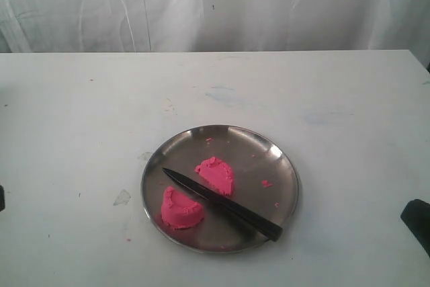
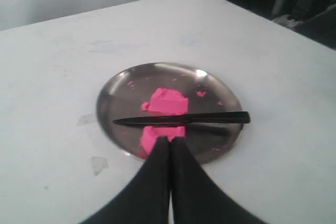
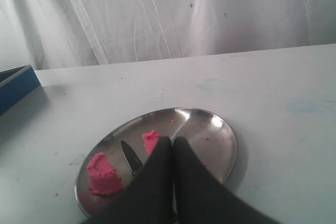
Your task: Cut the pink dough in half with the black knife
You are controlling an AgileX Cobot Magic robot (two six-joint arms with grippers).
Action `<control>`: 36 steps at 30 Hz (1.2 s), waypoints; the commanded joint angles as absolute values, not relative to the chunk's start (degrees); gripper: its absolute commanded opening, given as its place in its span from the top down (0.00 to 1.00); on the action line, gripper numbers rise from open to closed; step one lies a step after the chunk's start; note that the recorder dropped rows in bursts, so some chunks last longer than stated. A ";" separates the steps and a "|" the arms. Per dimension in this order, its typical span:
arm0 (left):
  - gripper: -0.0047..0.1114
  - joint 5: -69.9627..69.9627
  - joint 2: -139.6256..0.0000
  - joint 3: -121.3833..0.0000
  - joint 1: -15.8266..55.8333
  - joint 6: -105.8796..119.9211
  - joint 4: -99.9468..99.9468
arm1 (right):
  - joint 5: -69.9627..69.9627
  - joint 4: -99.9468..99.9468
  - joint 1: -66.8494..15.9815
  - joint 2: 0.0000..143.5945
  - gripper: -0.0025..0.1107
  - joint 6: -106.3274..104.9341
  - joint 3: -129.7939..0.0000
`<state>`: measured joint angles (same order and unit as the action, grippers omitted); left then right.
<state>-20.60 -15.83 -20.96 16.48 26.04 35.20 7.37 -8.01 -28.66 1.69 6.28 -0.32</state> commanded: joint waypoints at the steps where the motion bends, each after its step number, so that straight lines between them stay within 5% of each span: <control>1: 0.96 -18.95 -11.63 -16.53 16.74 3.79 16.42 | 7.28 -7.99 -28.43 1.44 0.98 6.29 0.00; 13: 0.96 -4.27 -3.79 -3.67 16.74 -4.02 8.70 | 7.28 -7.99 -28.43 1.44 0.98 6.29 0.00; 36: 0.96 -4.37 0.00 0.00 16.74 -1.07 10.08 | 7.28 -7.99 -28.43 1.44 0.98 6.29 0.00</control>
<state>-4.07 -0.26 -0.24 16.48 -1.32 9.34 7.37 -8.01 -28.66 1.69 6.28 -0.32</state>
